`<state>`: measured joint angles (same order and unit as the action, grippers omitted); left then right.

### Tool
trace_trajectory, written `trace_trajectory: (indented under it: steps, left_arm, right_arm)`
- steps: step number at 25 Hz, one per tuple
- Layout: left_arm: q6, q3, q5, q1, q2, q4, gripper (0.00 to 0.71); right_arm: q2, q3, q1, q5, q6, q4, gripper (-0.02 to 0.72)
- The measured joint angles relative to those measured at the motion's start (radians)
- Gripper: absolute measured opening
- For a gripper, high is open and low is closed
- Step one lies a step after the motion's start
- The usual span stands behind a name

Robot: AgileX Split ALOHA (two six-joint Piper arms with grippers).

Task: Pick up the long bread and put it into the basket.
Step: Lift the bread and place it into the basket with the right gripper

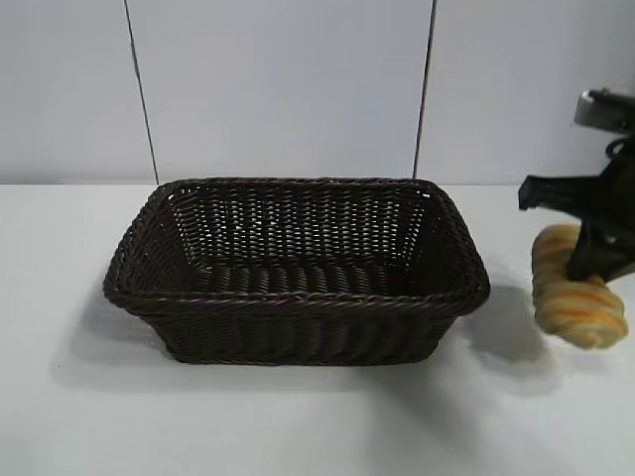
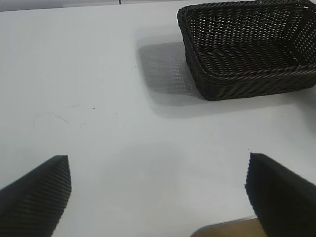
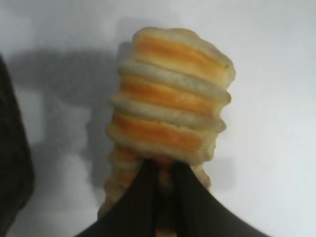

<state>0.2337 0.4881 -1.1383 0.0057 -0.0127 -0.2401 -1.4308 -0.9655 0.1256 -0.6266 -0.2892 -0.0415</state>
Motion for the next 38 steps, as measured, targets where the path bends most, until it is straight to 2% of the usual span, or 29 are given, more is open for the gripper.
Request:
trace_trajectory:
  steps: [4, 9, 11, 15, 19, 23, 27, 29, 30, 32, 34, 36, 38]
  left_arm:
    - [0.0, 0.0, 0.0, 0.0, 0.0, 0.0, 0.695]
    - [0.0, 0.0, 0.0, 0.0, 0.0, 0.0, 0.695]
    - [0.0, 0.0, 0.0, 0.0, 0.0, 0.0, 0.695]
    - [0.0, 0.0, 0.0, 0.0, 0.0, 0.0, 0.695]
    - [0.0, 0.0, 0.0, 0.0, 0.0, 0.0, 0.695]
    - [0.0, 0.0, 0.0, 0.0, 0.0, 0.0, 0.695]
    - [0.0, 0.0, 0.0, 0.0, 0.0, 0.0, 0.695]
    - [0.0, 0.0, 0.0, 0.0, 0.0, 0.0, 0.695]
    - [0.0, 0.0, 0.0, 0.0, 0.0, 0.0, 0.695]
    - [0.0, 0.0, 0.0, 0.0, 0.0, 0.0, 0.695]
    - [0.0, 0.0, 0.0, 0.0, 0.0, 0.0, 0.695]
    - [0.0, 0.0, 0.0, 0.0, 0.0, 0.0, 0.695]
    - [0.0, 0.0, 0.0, 0.0, 0.0, 0.0, 0.695]
  right_arm:
    - [0.006, -0.043, 0.0, -0.039, 0.055, 0.009, 0.053]
    - [0.005, -0.097, 0.0, -0.042, 0.198, 0.131, 0.053]
    - [-0.007, -0.126, 0.0, -0.048, 0.227, 0.176, 0.053]
    - [-0.059, -0.191, 0.002, -0.075, 0.267, 0.221, 0.052]
    - [-0.126, -0.271, 0.062, -0.096, 0.295, 0.228, 0.052]
    - [-0.212, -0.364, 0.185, -0.129, 0.299, 0.225, 0.051]
    - [-0.302, -0.454, 0.307, -0.149, 0.322, 0.192, 0.05]
    - [-0.341, -0.493, 0.354, -0.161, 0.366, 0.171, 0.05]
    - [-0.361, -0.512, 0.375, -0.164, 0.395, 0.156, 0.05]
    - [-0.394, -0.541, 0.408, -0.163, 0.499, 0.121, 0.05]
    - [-0.421, -0.55, 0.426, -0.16, 0.669, 0.09, 0.05]
    - [-0.442, -0.551, 0.44, -0.16, 0.912, 0.062, 0.05]
    - [-0.466, -0.552, 0.444, -0.157, 1.093, 0.054, 0.05]
